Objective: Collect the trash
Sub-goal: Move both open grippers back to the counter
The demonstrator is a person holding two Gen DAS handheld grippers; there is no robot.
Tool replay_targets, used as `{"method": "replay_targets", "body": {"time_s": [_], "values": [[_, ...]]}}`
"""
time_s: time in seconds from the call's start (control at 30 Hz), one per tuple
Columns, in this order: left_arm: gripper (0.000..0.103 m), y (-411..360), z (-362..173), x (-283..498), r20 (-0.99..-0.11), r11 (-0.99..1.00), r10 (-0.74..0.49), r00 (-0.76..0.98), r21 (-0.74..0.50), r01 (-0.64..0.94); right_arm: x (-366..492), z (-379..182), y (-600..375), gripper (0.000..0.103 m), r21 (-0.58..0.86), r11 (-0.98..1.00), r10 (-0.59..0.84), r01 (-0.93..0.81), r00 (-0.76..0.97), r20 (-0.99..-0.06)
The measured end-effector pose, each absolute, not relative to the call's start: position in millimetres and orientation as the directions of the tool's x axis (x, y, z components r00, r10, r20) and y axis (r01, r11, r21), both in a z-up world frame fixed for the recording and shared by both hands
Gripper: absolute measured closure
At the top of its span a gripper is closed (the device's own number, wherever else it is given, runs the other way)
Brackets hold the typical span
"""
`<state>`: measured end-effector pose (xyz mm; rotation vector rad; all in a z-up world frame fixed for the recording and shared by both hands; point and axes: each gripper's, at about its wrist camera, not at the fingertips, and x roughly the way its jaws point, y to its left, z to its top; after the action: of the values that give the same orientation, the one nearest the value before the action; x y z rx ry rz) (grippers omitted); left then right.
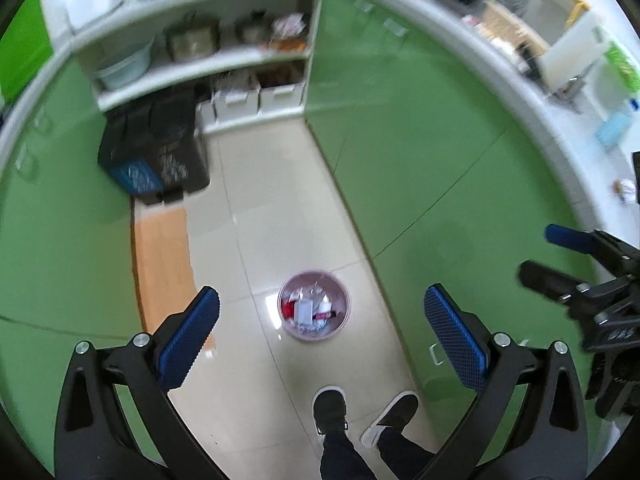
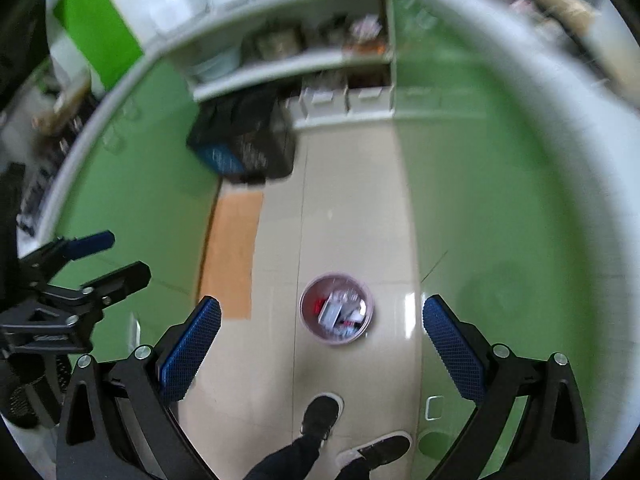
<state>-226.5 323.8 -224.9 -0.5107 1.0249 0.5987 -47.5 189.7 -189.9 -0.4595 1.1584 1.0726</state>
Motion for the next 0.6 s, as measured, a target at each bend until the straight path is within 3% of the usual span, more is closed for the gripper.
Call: {"method": "replay_targets", "body": {"time_s": [0.27, 0.6], "values": [[0.003, 279, -122, -180, -0.851, 0.826, 0.218, 0.478, -0.1, -0.555, 5, -80, 75, 0.006, 0.181, 0.621, 0.503, -0.763, 0.21, -0.839], [0.003, 174, -77, -61, -0.815, 0.942, 0.096, 0.571, -0.111, -0.317, 70, -49, -92, 0.006, 0.138, 0.824, 0.404, -0.55, 0.398, -0.824]]}}
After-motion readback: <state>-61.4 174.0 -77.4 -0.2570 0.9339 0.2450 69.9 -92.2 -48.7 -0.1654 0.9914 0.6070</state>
